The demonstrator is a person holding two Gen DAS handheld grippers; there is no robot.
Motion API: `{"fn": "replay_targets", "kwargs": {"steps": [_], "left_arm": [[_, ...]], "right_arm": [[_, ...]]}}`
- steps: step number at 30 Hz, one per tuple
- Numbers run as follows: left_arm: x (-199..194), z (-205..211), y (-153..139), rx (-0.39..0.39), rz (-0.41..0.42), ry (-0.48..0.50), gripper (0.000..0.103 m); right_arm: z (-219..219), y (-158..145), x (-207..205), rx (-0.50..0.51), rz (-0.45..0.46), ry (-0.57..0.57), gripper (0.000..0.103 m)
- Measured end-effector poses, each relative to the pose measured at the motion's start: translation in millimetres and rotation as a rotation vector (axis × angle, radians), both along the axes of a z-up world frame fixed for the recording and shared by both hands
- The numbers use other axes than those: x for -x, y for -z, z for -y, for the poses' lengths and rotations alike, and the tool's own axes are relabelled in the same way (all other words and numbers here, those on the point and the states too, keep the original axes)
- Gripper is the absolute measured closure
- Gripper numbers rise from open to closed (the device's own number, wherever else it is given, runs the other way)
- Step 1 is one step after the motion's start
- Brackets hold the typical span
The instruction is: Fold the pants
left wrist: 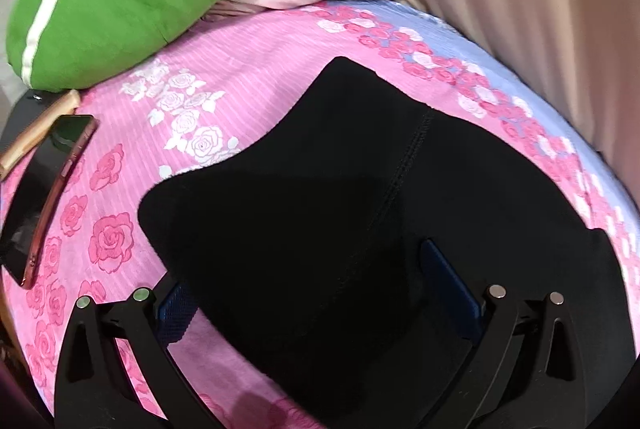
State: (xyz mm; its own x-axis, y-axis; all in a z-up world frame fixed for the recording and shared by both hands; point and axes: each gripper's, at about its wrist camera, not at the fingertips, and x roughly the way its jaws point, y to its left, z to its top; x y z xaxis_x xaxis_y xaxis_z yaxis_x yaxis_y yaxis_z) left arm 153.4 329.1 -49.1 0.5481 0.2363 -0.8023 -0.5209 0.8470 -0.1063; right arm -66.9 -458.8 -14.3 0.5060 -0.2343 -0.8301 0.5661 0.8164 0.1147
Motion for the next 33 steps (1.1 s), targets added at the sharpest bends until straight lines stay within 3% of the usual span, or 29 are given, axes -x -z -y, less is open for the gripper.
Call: {"fn": "replay_targets", "kwargs": {"steps": [5,7,9,10,11,12,14,19,22,25,27,28,29,31,32,33], "left_arm": [[-3,-3,0,0.006,0.002,-0.022,0.008],[-3,-3,-2,0.006,0.009,-0.013,0.016],[-2,0,-4,0.010,0.018,0.001,0.036],[-3,0,-6,0.018,0.021,0.005,0.042],[-3,1,-7,0.024,0.020,0.010,0.057],[-5,0,-9,0.037,0.024,0.016,0.075],[-9,-1,-15,0.074,0.007,0.034,0.082],[-2,-3,-39,0.084,-0.029,0.093,0.083],[-1,2,-41,0.081,-0.067,0.141,0.083],[-4,12,-19,0.062,-0.140,0.147,0.081],[-2,24,-16,-0.042,-0.134,0.130,0.072],[-1,29,-17,-0.078,-0.137,0.126,0.071],[2,31,-20,-0.100,-0.138,0.120,0.067],[14,30,-30,-0.136,-0.141,0.098,0.054],[21,27,-36,-0.153,-0.130,0.080,0.047],[28,24,-42,-0.167,-0.115,0.067,0.046]], "right_arm": [[25,21,-18,-0.140,0.090,0.008,0.016],[32,29,-29,-0.220,0.142,0.000,0.016],[40,34,-45,-0.243,0.185,0.012,0.015],[41,34,-52,-0.223,0.190,0.016,0.032],[41,35,-60,-0.207,0.178,0.012,0.094],[42,38,-68,-0.247,0.176,-0.005,0.090],[43,29,-66,-0.260,0.217,0.009,0.092],[40,-38,-18,-0.202,0.318,-0.008,0.093],[40,-46,0,-0.139,0.268,-0.012,0.093],[52,-11,9,-0.148,0.181,0.034,0.092],[64,32,7,-0.213,0.107,0.055,0.088],[66,38,11,-0.219,0.131,0.052,0.082],[66,37,16,-0.215,0.151,0.055,0.071],[67,28,31,-0.193,0.150,0.062,0.067],[65,19,42,-0.139,0.162,0.065,0.055],[63,10,49,-0.070,0.162,0.083,0.048]]}}
